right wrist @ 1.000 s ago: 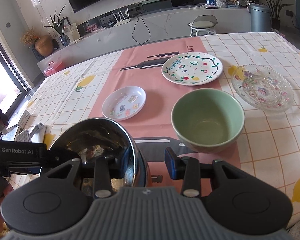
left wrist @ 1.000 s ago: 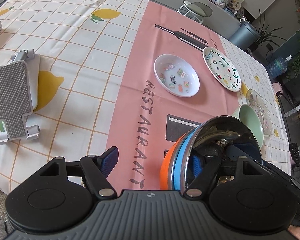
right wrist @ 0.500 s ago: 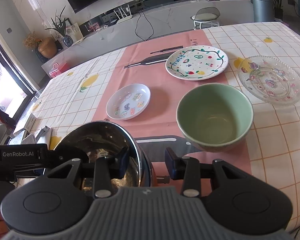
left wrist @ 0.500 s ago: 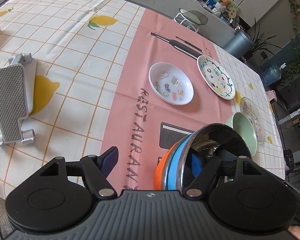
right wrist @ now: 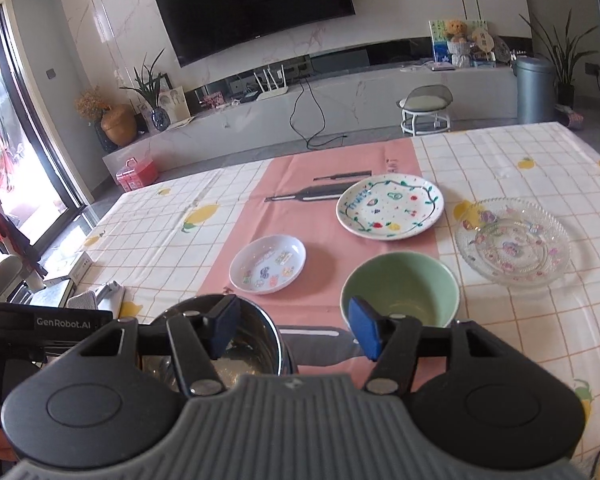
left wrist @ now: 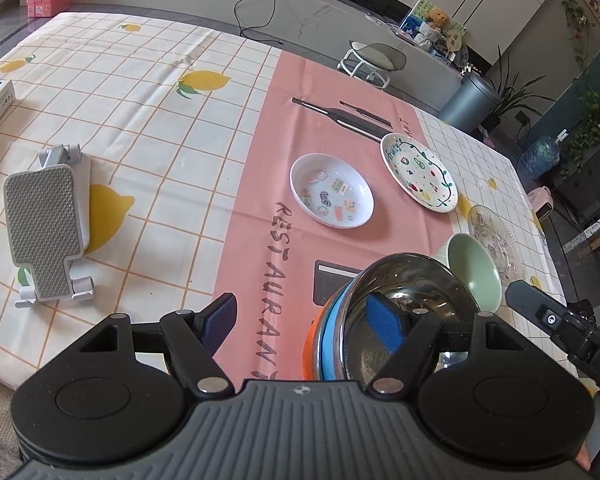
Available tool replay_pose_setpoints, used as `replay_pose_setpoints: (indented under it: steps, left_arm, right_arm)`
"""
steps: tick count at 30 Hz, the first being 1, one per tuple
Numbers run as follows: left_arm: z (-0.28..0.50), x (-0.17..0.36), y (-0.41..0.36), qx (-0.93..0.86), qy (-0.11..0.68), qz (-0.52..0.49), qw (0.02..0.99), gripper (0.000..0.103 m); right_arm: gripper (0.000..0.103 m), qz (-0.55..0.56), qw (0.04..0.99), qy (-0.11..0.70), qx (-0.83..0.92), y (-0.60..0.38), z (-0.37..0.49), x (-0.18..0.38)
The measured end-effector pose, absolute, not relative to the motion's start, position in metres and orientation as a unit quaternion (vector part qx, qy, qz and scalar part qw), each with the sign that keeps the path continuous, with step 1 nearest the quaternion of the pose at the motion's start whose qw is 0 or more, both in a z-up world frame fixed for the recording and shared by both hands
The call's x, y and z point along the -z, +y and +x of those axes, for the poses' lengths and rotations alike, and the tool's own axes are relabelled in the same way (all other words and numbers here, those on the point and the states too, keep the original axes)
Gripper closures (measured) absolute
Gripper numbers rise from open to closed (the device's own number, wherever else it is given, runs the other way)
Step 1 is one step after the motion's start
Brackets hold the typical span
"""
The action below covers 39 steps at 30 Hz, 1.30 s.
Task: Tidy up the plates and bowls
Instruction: 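Lower the blue bowl into the orange bowl and open both grippers, then move both grippers to the pale green ceramic bowl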
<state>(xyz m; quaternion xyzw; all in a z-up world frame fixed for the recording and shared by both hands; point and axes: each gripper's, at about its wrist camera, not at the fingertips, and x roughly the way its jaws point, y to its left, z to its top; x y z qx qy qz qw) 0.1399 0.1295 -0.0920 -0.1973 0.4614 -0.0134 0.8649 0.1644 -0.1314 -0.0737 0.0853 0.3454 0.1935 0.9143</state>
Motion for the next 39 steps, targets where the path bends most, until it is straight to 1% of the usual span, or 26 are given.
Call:
replay_pose_setpoints:
  steps: [4,8,17,20,24,27,31,39]
  left_arm:
    - [0.140,0.081,0.127,0.012,0.455,-0.196,0.869,0.016]
    - [0.142,0.069,0.122,0.016,0.453,-0.196,0.870,0.016]
    - [0.145,0.037,0.091,0.023,0.445,-0.155,0.882,0.016]
    - [0.147,0.027,0.075,0.036,0.441,-0.151,0.884,0.016]
    - [0.156,0.017,0.048,0.064,0.441,-0.146,0.883,0.016]
    - [0.162,0.011,0.025,0.087,0.444,-0.141,0.880,0.016]
    - [0.171,0.012,-0.001,0.121,0.438,-0.132,0.881,0.016]
    - [0.192,0.034,-0.058,0.138,0.504,-0.024,0.852,0.016]
  right_arm:
    - [0.042,0.088,0.921,0.329,-0.189,-0.146,0.164,0.063]
    - [0.037,0.070,0.931,0.312,-0.174,-0.161,0.166,0.056]
    - [0.037,0.054,0.950,0.284,-0.115,-0.211,0.170,0.045]
    - [0.037,0.067,0.951,0.285,-0.099,-0.227,0.173,0.046]
    - [0.037,0.115,0.942,0.299,-0.094,-0.243,0.177,0.051]
    - [0.037,0.110,0.943,0.299,-0.095,-0.244,0.178,0.053]
    - [0.037,0.133,0.938,0.308,-0.090,-0.252,0.183,0.063]
    - [0.037,0.153,0.930,0.330,-0.053,-0.272,0.191,0.084]
